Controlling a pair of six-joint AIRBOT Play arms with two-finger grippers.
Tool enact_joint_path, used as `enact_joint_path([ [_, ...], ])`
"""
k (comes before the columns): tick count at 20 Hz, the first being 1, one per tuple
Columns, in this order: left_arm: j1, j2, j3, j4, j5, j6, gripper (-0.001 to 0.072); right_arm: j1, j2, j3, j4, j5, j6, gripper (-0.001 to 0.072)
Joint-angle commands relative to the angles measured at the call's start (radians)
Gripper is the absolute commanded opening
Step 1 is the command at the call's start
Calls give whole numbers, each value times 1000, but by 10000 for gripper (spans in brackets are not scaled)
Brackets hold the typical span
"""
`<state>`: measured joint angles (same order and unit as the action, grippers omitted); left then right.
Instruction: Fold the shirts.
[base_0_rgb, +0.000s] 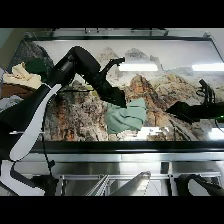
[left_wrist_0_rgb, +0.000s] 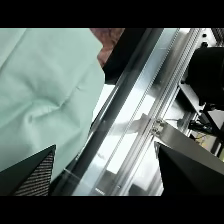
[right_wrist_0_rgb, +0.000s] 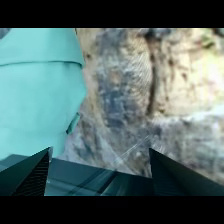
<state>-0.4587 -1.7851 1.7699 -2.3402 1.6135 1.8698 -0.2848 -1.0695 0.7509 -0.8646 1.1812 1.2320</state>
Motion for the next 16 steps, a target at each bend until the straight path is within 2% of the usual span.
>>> enact_joint_path([
  [1, 49, 64, -140, 20, 61, -140, 709, 8, -28, -11, -3, 39, -16, 702],
  [5, 132, 248, -628, 8, -231, -81, 709, 148, -130, -31, 44, -17, -72, 702],
  [6, 153, 279, -734, -26, -323, -64, 709, 195, -166, -31, 93, -63, -98, 701],
  [7, 174, 299, -819, -96, -397, -6, 708, 240, -204, -31, 150, -118, -127, 701],
  [10, 191, 283, -931, -269, -528, 151, 689, 321, -328, -29, 368, -255, -249, 701],
  [13, 128, 203, -909, -318, -602, 199, 688, 338, -455, -29, 540, -274, -364, 699],
  [14, 105, 168, -878, -330, -600, 199, 633, 338, -481, -29, 582, -257, -396, 649],
  [15, 76, 133, -837, -331, -592, 199, 336, 338, -492, -29, 622, -233, -443, 419],
  [16, 51, 107, -795, -332, -590, 199, -1, 336, -486, -29, 650, -193, -499, 118],
])
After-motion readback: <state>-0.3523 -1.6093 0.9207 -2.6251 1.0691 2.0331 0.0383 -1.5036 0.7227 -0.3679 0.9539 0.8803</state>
